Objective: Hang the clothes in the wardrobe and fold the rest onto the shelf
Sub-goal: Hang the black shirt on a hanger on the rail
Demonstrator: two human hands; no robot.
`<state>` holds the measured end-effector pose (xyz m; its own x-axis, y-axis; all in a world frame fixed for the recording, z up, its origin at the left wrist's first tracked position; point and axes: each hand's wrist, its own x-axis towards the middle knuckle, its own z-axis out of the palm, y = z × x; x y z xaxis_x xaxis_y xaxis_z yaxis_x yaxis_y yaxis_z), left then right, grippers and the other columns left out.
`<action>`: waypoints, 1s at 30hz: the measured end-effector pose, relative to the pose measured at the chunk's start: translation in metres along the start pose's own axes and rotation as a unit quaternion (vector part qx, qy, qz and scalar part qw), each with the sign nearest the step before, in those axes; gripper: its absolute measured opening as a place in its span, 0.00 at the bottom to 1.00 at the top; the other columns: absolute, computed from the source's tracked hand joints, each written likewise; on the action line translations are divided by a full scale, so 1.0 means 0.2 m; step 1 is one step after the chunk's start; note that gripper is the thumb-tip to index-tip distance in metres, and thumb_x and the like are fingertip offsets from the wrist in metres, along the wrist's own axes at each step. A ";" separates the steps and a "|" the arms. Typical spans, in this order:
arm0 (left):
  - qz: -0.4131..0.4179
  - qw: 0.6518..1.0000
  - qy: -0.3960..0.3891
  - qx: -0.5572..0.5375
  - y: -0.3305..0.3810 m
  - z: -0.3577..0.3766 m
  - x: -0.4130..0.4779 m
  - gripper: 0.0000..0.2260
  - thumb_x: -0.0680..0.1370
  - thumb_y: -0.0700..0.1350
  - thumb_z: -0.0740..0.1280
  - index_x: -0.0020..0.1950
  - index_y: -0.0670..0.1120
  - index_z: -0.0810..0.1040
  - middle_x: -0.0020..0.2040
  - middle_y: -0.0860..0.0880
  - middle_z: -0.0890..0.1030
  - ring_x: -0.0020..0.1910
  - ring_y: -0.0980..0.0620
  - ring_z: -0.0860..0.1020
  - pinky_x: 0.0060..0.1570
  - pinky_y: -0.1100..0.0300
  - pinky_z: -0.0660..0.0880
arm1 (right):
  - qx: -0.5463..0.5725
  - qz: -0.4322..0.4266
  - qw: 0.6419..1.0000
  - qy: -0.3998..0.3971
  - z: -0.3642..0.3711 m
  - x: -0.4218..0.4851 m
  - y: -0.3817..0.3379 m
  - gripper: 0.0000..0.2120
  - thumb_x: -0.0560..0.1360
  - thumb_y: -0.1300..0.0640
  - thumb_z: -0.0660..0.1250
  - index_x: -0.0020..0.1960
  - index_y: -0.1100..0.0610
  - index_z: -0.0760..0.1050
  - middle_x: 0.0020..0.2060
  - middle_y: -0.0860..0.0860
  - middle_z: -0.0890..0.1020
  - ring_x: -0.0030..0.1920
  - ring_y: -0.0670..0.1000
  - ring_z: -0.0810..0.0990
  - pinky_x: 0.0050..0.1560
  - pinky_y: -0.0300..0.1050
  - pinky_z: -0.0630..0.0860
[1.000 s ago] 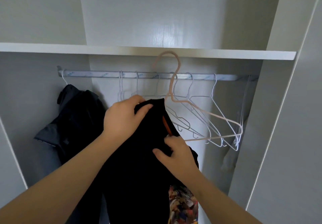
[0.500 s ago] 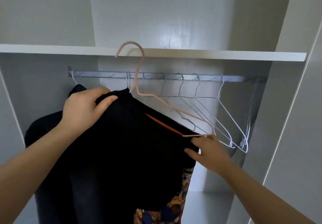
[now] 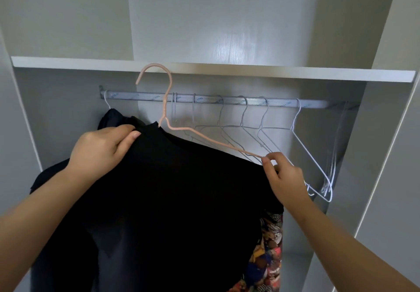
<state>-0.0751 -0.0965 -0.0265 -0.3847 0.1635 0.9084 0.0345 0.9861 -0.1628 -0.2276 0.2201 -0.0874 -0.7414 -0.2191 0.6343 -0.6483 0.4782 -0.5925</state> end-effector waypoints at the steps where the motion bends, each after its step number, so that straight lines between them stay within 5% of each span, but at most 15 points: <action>1: -0.003 1.000 -0.006 -0.003 -0.01 0.00 0.00 0.27 0.80 0.55 0.51 0.43 0.37 0.82 0.27 0.43 0.78 0.25 0.44 0.78 0.24 0.60 0.68 | -0.055 -0.016 0.998 0.012 0.00 0.01 0.00 0.09 0.78 0.51 0.60 0.45 0.55 0.73 0.18 0.46 0.66 0.22 0.46 0.66 0.28 0.41 0.64; 6: -0.025 0.999 -0.038 -0.020 -0.03 0.00 0.00 0.19 0.77 0.50 0.55 0.42 0.40 0.82 0.26 0.45 0.77 0.25 0.43 0.77 0.27 0.66 0.61 | -0.198 -0.172 0.961 0.086 -0.06 0.01 -0.07 0.17 0.73 0.48 0.57 0.29 0.53 0.59 0.19 0.46 0.57 0.18 0.51 0.56 0.23 0.31 0.50; 11: -0.067 0.994 -0.056 -0.069 -0.03 0.00 0.00 0.14 0.77 0.49 0.61 0.43 0.42 0.83 0.31 0.49 0.80 0.29 0.46 0.79 0.32 0.66 0.69 | -0.217 -0.226 0.948 0.062 -0.09 0.01 -0.05 0.20 0.73 0.46 0.55 0.27 0.55 0.58 0.16 0.48 0.59 0.14 0.53 0.65 0.23 0.30 0.49; 14: -0.189 0.968 -0.048 -0.155 -0.04 0.02 0.00 0.07 0.77 0.43 0.67 0.41 0.53 0.79 0.34 0.66 0.78 0.37 0.67 0.77 0.39 0.83 0.64 | -0.207 -0.248 0.945 0.057 -0.11 0.02 -0.02 0.24 0.73 0.45 0.56 0.27 0.61 0.69 0.16 0.51 0.67 0.17 0.53 0.69 0.20 0.33 0.54; 17: -0.246 0.947 -0.046 -0.201 -0.01 0.05 0.00 0.14 0.75 0.41 0.68 0.38 0.61 0.73 0.32 0.63 0.77 0.35 0.74 0.73 0.37 0.84 0.64 | -0.212 -0.252 0.941 0.075 -0.14 0.04 -0.01 0.24 0.73 0.46 0.56 0.26 0.62 0.71 0.17 0.53 0.70 0.20 0.54 0.70 0.21 0.37 0.59; 20: -0.224 0.951 -0.079 -0.200 0.05 0.06 -0.05 0.09 0.76 0.41 0.68 0.39 0.53 0.79 0.37 0.62 0.78 0.37 0.72 0.75 0.42 0.79 0.69 | -0.238 -0.291 0.919 0.117 -0.14 0.03 0.01 0.28 0.77 0.48 0.54 0.22 0.60 0.64 0.15 0.52 0.66 0.17 0.54 0.66 0.25 0.33 0.56; 23: -0.146 0.974 -0.092 -0.144 0.13 0.04 -0.06 0.10 0.76 0.49 0.65 0.44 0.45 0.83 0.35 0.53 0.82 0.35 0.57 0.80 0.38 0.56 0.78 | -0.247 -0.348 0.896 0.121 -0.12 0.02 0.01 0.33 0.81 0.45 0.49 0.20 0.58 0.64 0.15 0.51 0.66 0.15 0.53 0.65 0.28 0.34 0.61; 28: -0.115 0.981 -0.098 -0.122 0.29 0.03 0.00 0.23 0.75 0.57 0.54 0.43 0.44 0.83 0.33 0.47 0.82 0.33 0.47 0.81 0.31 0.53 0.77 | -0.189 -0.322 0.918 0.134 -0.03 0.00 -0.10 0.32 0.77 0.41 0.55 0.22 0.61 0.67 0.15 0.52 0.67 0.16 0.53 0.66 0.32 0.39 0.69; 30: -0.118 0.980 -0.104 -0.126 0.36 0.04 0.01 0.24 0.74 0.58 0.53 0.43 0.45 0.83 0.34 0.47 0.82 0.34 0.47 0.81 0.33 0.52 0.77 | -0.156 -0.314 0.928 0.129 0.00 0.00 -0.17 0.26 0.72 0.45 0.61 0.22 0.61 0.66 0.15 0.51 0.67 0.17 0.52 0.66 0.33 0.37 0.65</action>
<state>-0.0814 -0.0255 -0.0388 -0.5873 -0.0544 0.8075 0.1386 0.9762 0.1665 -0.2058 0.2030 -0.0674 -0.1419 -0.3465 0.9272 -0.8267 0.5567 0.0815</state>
